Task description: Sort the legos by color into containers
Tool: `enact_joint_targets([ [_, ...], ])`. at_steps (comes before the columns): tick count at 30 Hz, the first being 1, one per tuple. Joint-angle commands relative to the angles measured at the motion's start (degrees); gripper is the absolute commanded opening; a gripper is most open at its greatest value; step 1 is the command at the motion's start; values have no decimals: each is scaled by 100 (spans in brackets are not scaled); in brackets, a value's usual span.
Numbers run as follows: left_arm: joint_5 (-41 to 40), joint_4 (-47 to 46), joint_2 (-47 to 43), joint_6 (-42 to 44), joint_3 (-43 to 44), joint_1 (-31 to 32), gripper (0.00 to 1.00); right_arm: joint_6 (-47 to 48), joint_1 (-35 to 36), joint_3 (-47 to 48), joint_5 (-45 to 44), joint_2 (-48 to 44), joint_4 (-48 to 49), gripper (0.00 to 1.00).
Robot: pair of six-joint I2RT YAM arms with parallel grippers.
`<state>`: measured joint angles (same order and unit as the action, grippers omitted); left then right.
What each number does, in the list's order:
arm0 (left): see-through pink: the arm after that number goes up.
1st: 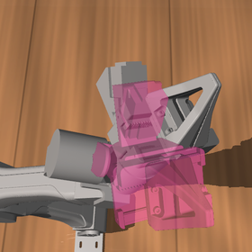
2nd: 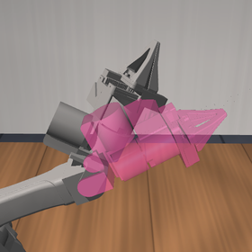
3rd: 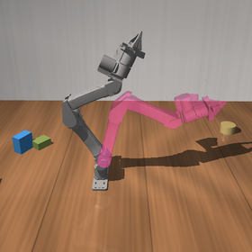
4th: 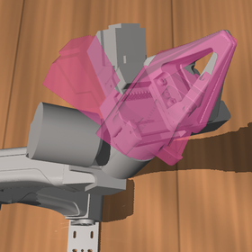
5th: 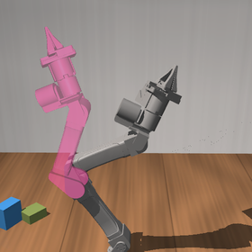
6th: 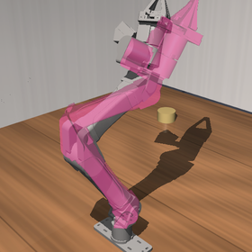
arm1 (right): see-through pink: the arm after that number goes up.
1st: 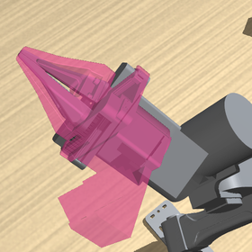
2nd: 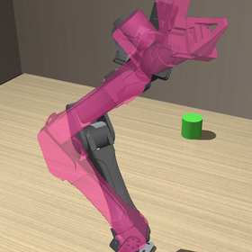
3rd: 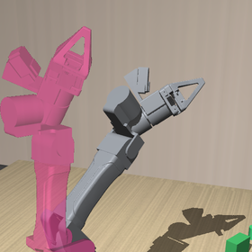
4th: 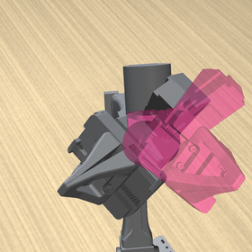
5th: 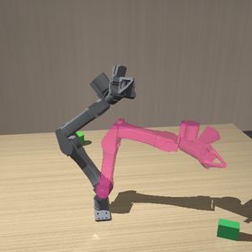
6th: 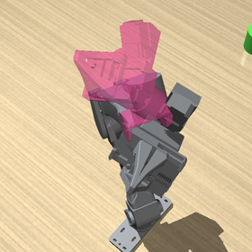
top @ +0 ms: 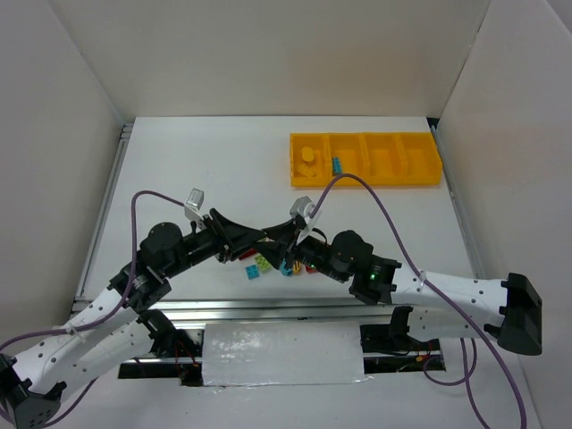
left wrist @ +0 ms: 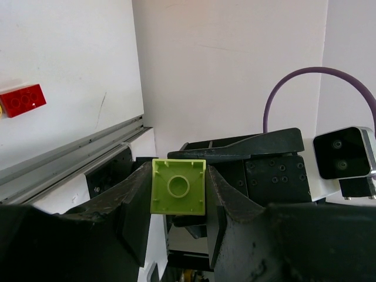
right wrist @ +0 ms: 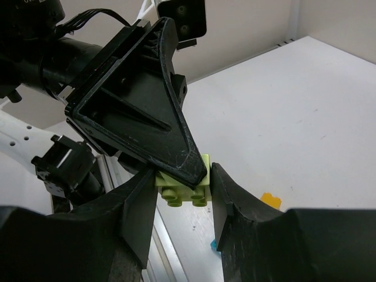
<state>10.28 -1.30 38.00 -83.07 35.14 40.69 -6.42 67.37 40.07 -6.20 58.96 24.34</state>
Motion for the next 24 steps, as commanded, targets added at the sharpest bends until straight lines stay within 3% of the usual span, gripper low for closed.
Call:
enact_joint_targets([
  [1,79,-406,-38,18,46,18,1,-26,30,44,-4,-60,212,0],
  [3,70,-354,-12,62,98,18,9,17,30,18,39,-77,238,0],
  [7,-306,50,-3,351,327,18,99,105,21,9,277,-86,89,0],
  [13,-1852,1605,304,1309,1258,18,99,-280,-522,-272,101,-42,-43,0],
  [17,-3038,2920,410,1670,1741,18,100,-1017,-1593,-124,-398,167,-683,0],
  [20,-3760,3503,227,2092,1970,18,99,-1623,-2902,464,-786,745,-1623,0],
  [21,-3857,3557,165,2276,2049,18,100,-1757,-3610,910,-813,957,-2156,0],
  [24,-3946,3802,-29,3285,2225,18,100,-2249,-4720,2071,-971,2029,-3220,0],
])
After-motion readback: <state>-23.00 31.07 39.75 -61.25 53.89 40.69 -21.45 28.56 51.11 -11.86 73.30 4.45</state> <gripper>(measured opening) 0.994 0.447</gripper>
